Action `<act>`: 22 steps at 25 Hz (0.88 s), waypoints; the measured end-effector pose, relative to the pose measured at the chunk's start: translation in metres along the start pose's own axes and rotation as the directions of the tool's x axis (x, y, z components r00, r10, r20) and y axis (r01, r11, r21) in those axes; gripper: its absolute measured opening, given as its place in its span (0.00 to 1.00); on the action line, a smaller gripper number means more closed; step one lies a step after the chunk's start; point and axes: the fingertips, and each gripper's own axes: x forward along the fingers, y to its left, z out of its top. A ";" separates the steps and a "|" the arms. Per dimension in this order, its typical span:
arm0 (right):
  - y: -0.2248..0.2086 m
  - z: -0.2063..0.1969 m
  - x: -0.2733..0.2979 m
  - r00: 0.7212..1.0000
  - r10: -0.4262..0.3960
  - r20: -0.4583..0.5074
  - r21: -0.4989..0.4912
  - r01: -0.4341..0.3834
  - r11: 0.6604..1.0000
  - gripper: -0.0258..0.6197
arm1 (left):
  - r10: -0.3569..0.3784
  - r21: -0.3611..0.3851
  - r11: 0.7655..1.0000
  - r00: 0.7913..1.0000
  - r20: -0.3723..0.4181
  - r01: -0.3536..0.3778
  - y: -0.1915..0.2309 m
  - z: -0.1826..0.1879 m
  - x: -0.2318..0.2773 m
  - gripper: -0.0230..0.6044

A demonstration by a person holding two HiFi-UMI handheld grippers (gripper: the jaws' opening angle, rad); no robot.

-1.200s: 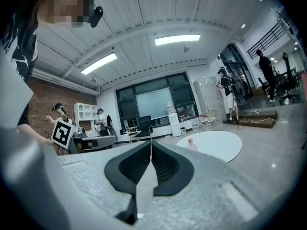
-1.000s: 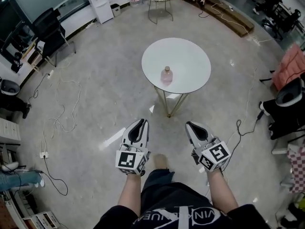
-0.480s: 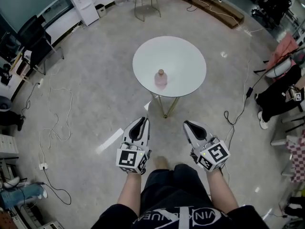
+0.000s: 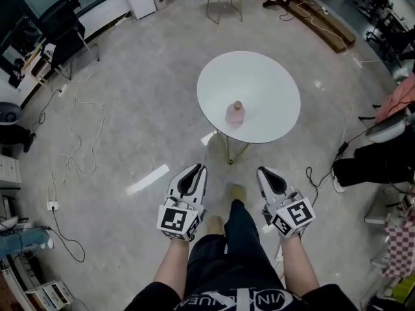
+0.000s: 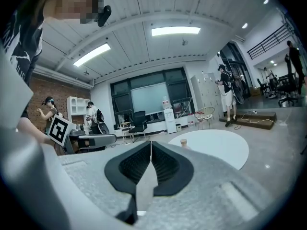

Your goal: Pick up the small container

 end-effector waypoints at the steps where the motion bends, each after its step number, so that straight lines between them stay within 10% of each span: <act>1: -0.003 0.000 0.006 1.000 0.009 -0.006 -0.003 -0.009 1.000 0.05 | 0.006 -0.004 1.000 1.000 -0.003 -0.006 0.002 0.002 0.003 0.10; 22: -0.090 -0.024 0.116 0.969 0.168 -0.181 -0.149 -0.196 0.969 0.05 | -0.009 -0.080 0.997 0.996 -0.090 0.002 0.026 -0.047 0.132 0.10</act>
